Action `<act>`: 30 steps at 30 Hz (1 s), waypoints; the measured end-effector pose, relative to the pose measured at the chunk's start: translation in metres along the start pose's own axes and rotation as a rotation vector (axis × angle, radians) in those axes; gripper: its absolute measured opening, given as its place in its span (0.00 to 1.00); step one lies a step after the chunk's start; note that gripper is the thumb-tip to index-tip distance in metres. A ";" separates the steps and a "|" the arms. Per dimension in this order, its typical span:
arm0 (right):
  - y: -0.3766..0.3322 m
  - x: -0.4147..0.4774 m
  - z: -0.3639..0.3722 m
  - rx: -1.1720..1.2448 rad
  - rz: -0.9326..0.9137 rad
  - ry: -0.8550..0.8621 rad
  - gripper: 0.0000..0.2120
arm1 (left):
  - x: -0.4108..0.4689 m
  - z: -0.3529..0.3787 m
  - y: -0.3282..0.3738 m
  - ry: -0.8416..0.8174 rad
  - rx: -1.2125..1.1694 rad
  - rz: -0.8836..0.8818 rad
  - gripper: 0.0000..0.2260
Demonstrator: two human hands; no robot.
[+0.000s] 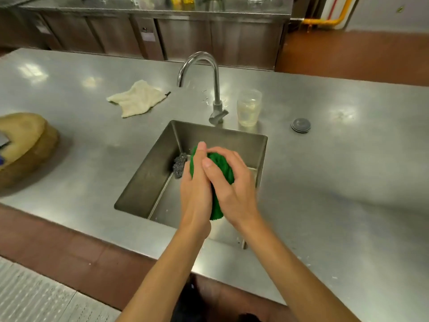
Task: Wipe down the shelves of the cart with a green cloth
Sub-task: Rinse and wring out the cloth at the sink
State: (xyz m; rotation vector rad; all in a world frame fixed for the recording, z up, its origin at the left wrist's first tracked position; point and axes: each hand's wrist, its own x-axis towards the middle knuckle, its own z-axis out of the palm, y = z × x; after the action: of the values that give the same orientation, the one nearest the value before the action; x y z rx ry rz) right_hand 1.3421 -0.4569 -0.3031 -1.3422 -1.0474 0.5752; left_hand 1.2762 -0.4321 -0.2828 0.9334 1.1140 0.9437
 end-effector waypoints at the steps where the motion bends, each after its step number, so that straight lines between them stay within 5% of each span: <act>1: 0.002 0.010 0.008 0.005 0.000 0.031 0.18 | 0.013 -0.002 0.003 0.006 0.010 0.027 0.25; 12: -0.004 0.111 0.097 0.107 0.047 0.438 0.15 | 0.142 -0.034 0.059 -0.104 0.012 0.107 0.15; 30: 0.038 0.151 0.134 -0.050 0.218 0.539 0.14 | 0.213 -0.059 0.047 -0.224 0.089 -0.042 0.17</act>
State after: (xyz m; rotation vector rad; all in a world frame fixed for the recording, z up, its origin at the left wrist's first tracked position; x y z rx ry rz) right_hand 1.3040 -0.2551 -0.3112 -1.5527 -0.4826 0.3149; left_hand 1.2496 -0.2091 -0.3121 1.0565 0.9866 0.7403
